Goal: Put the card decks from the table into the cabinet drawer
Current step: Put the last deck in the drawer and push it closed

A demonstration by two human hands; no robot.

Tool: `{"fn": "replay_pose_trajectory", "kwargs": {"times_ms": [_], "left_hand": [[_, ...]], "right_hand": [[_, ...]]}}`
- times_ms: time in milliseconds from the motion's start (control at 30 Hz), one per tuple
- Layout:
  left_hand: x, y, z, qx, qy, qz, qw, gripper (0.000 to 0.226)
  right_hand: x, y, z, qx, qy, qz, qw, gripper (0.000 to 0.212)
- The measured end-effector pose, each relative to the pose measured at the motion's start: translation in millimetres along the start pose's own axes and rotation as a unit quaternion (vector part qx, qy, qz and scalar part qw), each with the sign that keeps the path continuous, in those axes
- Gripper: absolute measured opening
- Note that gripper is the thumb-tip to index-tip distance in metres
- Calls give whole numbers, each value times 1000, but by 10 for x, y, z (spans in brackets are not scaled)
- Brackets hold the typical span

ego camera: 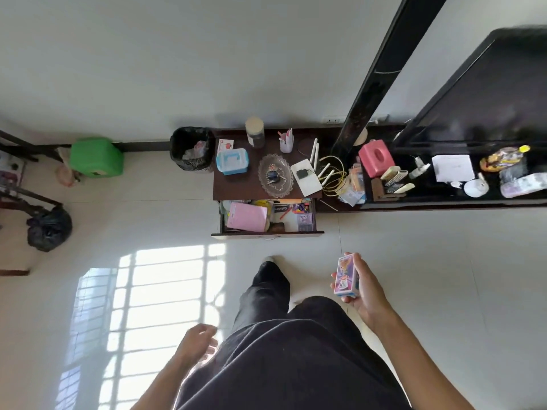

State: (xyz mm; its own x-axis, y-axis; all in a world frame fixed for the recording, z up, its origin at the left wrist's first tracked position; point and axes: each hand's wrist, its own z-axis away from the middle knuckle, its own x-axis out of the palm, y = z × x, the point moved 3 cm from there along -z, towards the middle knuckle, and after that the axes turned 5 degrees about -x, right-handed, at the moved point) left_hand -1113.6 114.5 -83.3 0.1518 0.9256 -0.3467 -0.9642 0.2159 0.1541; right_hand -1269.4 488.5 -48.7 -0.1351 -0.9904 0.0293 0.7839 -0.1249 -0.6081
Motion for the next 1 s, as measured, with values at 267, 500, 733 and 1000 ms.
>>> {"fn": "replay_pose_trajectory", "kwargs": {"times_ms": [267, 500, 733, 1000], "left_hand": [[-145, 1745, -180, 64, -47, 27, 996, 23], [166, 2214, -305, 79, -39, 15, 996, 22], [672, 1935, -1072, -8, -40, 36, 999, 19], [1016, 2192, -2652, 54, 17, 22, 998, 11]], "right_hand": [[225, -513, -488, 16, 22, -18, 999, 49], [222, -751, -1232, 28, 12, 35, 999, 24], [138, -623, -2452, 32, -5, 77, 996, 36], [163, -26, -3942, -46, -42, 216, 975, 39]]}}
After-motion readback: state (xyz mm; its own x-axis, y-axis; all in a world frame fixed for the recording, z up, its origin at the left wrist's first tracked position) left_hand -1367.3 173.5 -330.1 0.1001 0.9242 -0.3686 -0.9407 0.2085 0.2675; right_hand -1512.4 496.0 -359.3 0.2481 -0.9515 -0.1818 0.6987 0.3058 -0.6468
